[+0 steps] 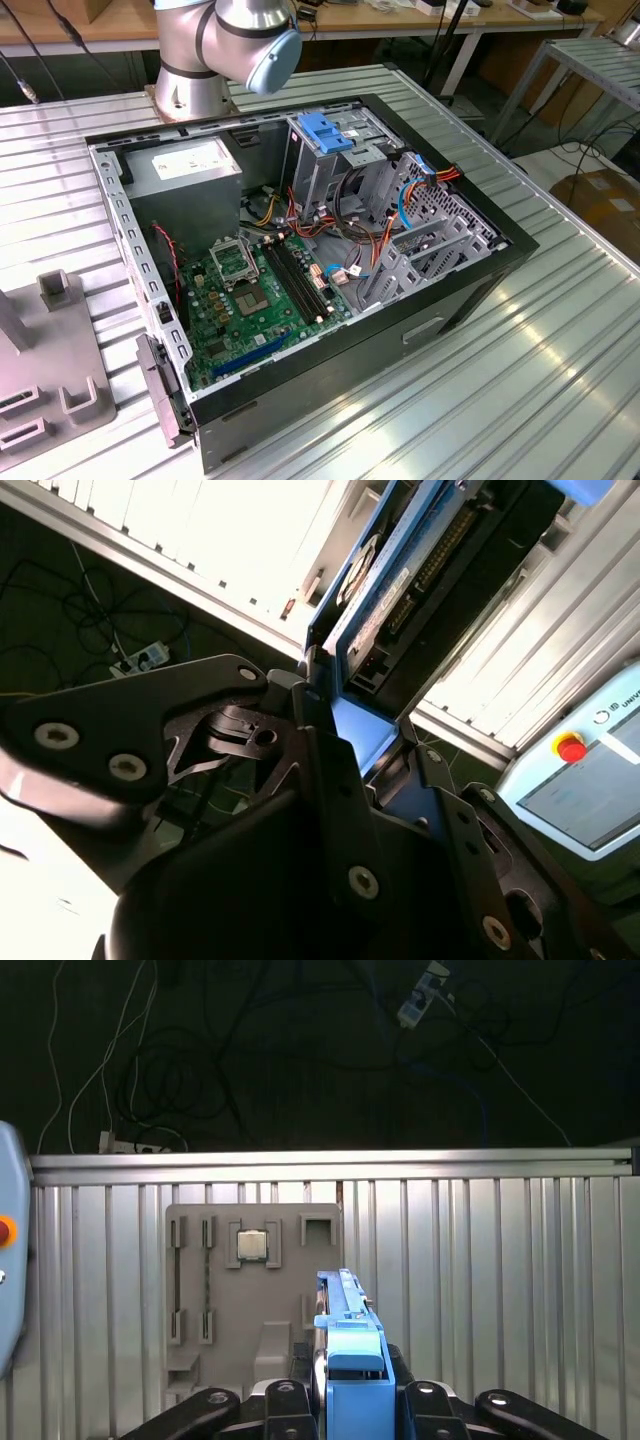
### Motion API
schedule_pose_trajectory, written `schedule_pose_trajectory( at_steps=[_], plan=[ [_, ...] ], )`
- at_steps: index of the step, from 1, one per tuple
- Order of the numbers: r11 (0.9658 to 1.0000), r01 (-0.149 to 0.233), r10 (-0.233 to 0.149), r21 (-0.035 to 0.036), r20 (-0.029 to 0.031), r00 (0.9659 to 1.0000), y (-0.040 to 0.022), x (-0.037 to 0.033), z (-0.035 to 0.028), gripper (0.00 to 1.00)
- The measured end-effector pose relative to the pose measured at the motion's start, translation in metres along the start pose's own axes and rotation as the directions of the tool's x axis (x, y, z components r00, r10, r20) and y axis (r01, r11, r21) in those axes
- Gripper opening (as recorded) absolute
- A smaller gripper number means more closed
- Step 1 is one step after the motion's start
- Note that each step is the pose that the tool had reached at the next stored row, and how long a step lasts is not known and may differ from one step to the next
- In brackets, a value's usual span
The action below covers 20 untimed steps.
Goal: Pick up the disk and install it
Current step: 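Pick up the disk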
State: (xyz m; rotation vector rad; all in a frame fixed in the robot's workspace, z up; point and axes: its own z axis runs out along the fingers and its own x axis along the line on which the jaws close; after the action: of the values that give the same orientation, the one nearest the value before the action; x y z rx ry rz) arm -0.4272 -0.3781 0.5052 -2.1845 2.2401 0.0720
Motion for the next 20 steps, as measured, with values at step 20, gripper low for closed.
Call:
schedule_pose_trajectory(
  at_steps=[20],
  plan=[
    [1.0, 0.0, 0.0, 0.0, 0.0, 1.0, -0.0189, -0.0005, -0.0004, 0.37]
  ],
)
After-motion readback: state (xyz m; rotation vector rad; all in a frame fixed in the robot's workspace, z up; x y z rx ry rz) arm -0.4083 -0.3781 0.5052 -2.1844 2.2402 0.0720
